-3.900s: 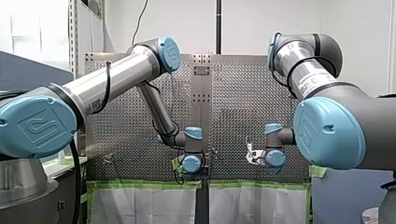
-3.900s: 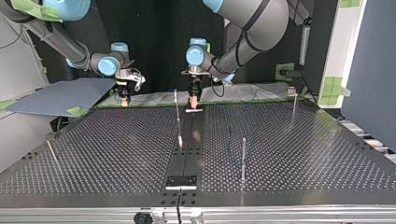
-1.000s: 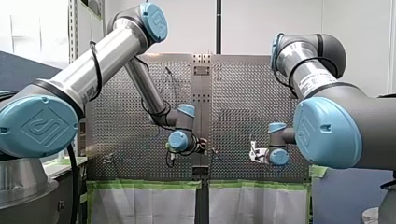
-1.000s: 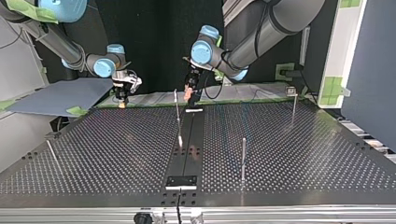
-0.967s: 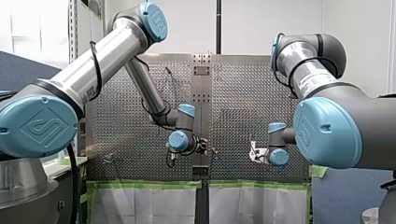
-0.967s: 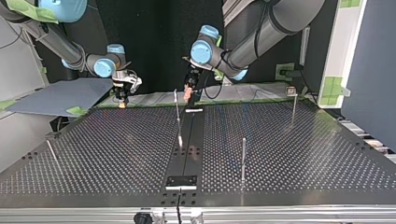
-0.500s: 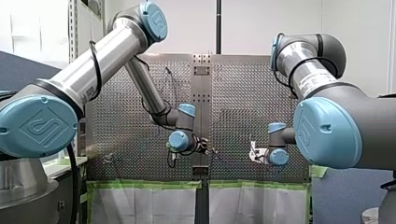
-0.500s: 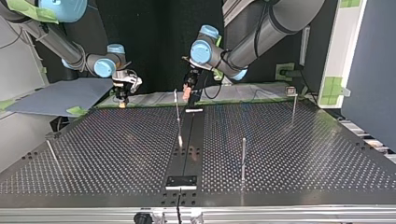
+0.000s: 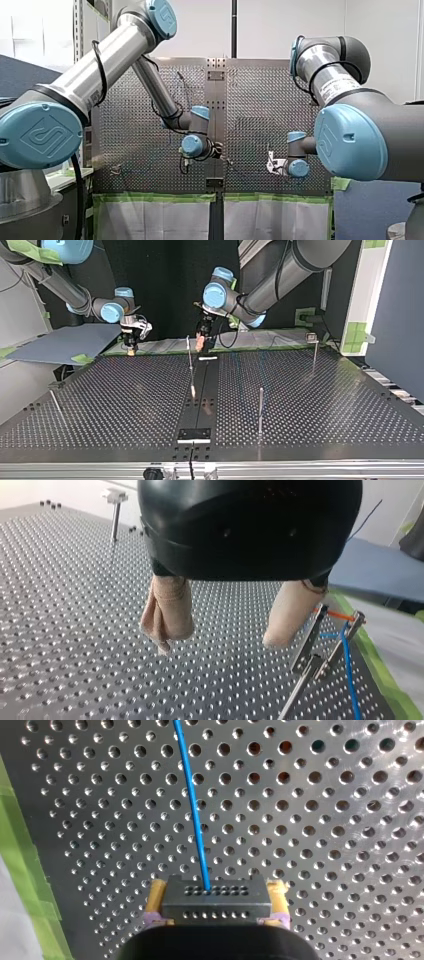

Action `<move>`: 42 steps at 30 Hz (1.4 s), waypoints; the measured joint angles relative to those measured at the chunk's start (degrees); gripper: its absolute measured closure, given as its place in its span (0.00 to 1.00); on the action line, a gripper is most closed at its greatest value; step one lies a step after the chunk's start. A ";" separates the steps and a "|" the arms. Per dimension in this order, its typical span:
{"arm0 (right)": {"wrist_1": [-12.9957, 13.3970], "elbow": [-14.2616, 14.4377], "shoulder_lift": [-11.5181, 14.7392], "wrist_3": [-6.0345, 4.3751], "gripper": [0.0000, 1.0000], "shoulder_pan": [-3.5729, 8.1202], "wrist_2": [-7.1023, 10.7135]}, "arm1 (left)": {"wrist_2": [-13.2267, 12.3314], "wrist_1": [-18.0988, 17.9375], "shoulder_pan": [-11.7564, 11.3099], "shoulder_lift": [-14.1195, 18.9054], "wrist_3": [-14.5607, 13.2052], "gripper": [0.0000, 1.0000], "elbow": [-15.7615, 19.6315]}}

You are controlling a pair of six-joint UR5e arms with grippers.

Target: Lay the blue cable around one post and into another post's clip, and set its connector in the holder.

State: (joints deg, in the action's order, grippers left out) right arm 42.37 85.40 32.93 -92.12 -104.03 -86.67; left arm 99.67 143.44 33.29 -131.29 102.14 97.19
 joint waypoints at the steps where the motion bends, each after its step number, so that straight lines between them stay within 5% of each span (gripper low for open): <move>1: 0.00 -0.01 0.00 0.00 0.99 0.00 0.01 | 0.28 0.06 0.01 0.02 0.00 0.00 0.00; 22: 0.12 0.00 -0.23 0.02 0.99 0.01 0.01 | 0.87 0.18 -0.05 0.05 0.16 0.00 0.01; 27: -0.07 0.00 -0.04 0.87 0.99 0.34 -0.05 | 0.88 0.18 -0.03 0.05 0.16 0.00 0.01; 34: -2.52 0.08 2.99 1.83 0.99 0.22 -0.28 | 0.95 0.18 0.02 0.05 0.16 0.00 0.01; 42: -6.17 0.25 7.32 0.85 0.99 -0.74 -0.42 | 1.00 0.12 0.02 0.05 0.18 0.00 0.00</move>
State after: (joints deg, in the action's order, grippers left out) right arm 36.20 85.65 40.25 -91.27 -104.76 -87.09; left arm 100.67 143.56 33.31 -131.25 102.31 97.19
